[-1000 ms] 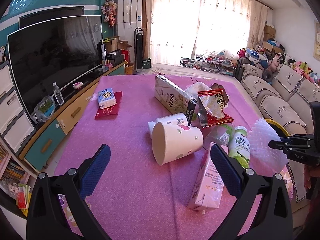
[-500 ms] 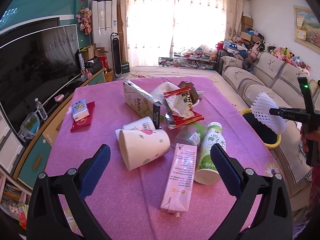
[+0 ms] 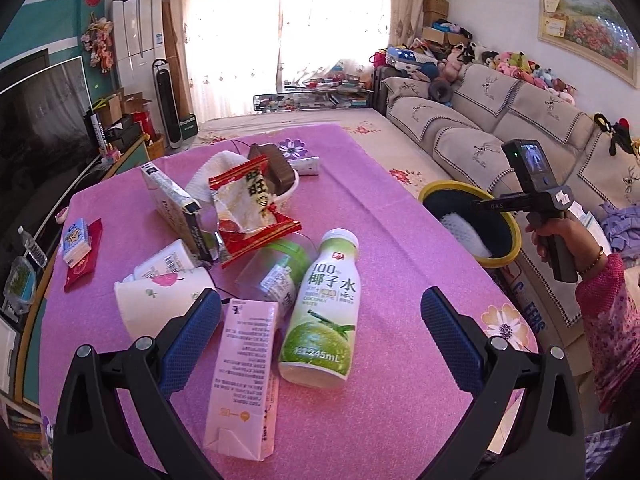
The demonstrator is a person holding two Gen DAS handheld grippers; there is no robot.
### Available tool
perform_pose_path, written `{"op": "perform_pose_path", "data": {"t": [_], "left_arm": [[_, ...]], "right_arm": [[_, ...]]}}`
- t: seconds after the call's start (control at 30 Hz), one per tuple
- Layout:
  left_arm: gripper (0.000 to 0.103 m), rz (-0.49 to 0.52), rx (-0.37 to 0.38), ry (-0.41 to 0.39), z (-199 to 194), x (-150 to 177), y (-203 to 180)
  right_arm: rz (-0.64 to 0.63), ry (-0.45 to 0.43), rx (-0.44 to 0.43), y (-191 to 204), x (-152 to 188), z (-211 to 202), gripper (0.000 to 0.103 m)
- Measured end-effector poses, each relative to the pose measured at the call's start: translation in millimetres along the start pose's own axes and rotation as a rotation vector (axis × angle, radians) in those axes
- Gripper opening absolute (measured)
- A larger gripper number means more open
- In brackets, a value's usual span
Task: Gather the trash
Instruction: 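Carry the foam net over the yellow bin and open the right gripper, then grasp the green coconut water bottle with the left gripper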
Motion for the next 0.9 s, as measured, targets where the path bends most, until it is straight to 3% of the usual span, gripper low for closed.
{"op": "perform_pose_path", "data": {"t": [0.23, 0.47, 0.8, 0.9], "left_arm": [[0.098, 0.032, 0.063, 0.092, 31.4, -0.7, -14.4], [0.098, 0.077, 0.076, 0.17, 65.0, -1.6, -20.3], [0.097, 0.093, 0.053, 0.291, 106.7, 0.8, -17.8], [0.093, 0.117, 0.023, 0.291, 112.0, 1.4, -22.5]], "right_arm": [[-0.009, -0.082, -0.041, 13.1, 13.7, -35.2, 0.079], [-0.046, -0.11, -0.079, 31.1, 21.4, -53.0, 0.08], [-0.057, -0.12, -0.105, 38.2, 20.3, -54.2, 0.081], [-0.057, -0.119, -0.108, 40.1, 19.4, -52.9, 0.081]]}}
Point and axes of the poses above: each gripper's, at about its wrist camera, not at the fingertips, and z roughly the way its jaws point, y to its left, x to its underside, the point moved 2 cm from there along z, roughly the way its jaws point, and after that the axes turned 14 degrees about -z, right-handed, at the moved point
